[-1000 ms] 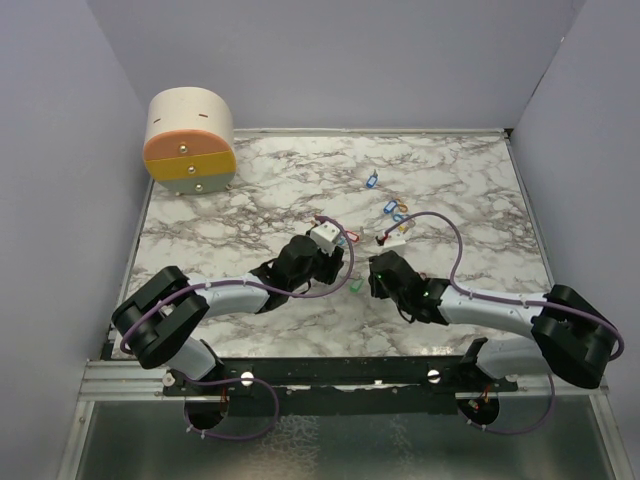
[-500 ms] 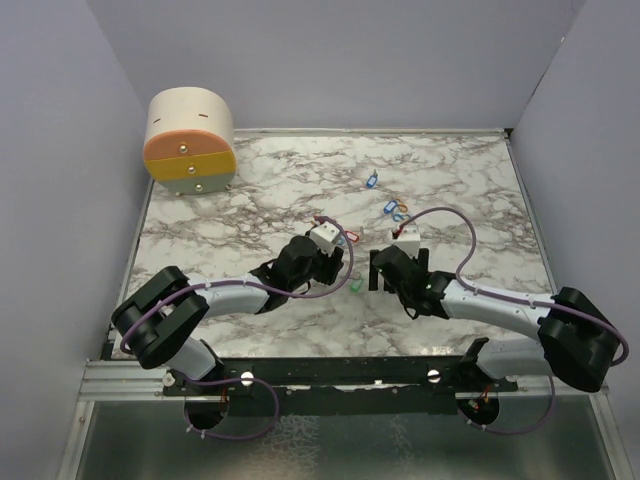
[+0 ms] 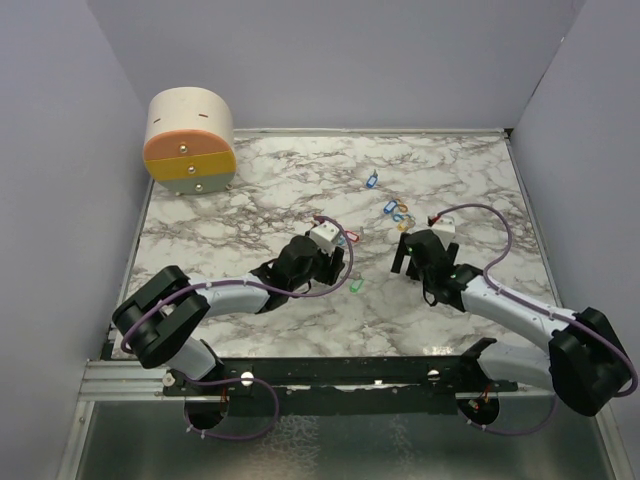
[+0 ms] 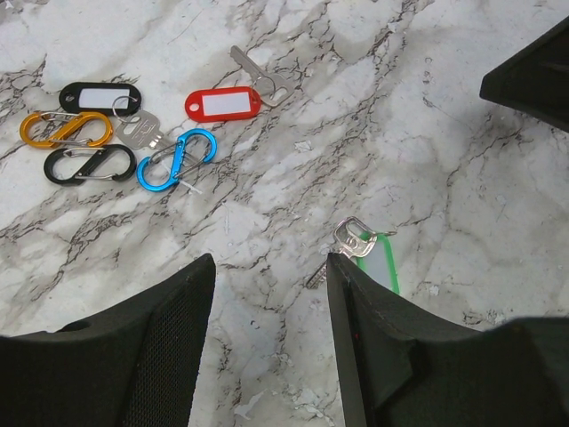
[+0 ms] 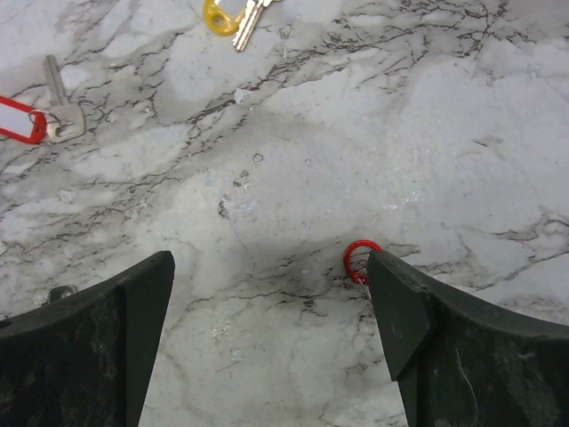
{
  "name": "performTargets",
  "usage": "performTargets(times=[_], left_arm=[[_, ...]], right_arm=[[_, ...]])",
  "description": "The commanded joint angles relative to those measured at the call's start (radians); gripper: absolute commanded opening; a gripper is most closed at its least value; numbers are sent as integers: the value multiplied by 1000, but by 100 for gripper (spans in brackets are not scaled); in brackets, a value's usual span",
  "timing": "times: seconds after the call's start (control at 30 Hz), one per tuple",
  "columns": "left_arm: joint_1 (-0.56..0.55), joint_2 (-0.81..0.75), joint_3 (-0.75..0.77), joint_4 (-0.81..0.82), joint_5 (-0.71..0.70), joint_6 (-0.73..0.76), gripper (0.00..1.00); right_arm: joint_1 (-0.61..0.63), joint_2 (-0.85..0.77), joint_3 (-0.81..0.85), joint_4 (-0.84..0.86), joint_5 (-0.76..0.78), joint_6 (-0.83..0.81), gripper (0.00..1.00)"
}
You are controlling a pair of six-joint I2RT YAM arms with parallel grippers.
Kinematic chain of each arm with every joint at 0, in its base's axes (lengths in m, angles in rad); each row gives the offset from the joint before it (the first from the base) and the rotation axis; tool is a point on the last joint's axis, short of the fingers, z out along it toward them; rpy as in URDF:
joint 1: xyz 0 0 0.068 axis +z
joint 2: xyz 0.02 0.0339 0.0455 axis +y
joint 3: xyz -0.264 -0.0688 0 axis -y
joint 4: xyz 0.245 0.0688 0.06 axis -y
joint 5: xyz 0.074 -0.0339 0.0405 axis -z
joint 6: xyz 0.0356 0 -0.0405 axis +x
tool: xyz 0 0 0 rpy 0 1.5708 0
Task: Put the keys on the keyring
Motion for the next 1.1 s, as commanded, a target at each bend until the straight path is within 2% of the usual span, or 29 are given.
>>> performTargets(times=[0.0,0.33,0.5,0.7,1.07], left_arm=[[2,22,40,14,41,-19,56],[1,51,47,27,72,-25,56],[0,55,49,34,78,-24,56],[1,47,44,35,74,-21,56],[1,49,44,35,73,-20,56]], right_arm=[[-24,50,3,-52,-28,59,91],[-92,37,-42,-66,-26,159,93],[-142,63,-37,-62,-72,139,94],[-148,79,-29,-62,-117,125,94],[-149,12,-80,-27,-248,108,93]])
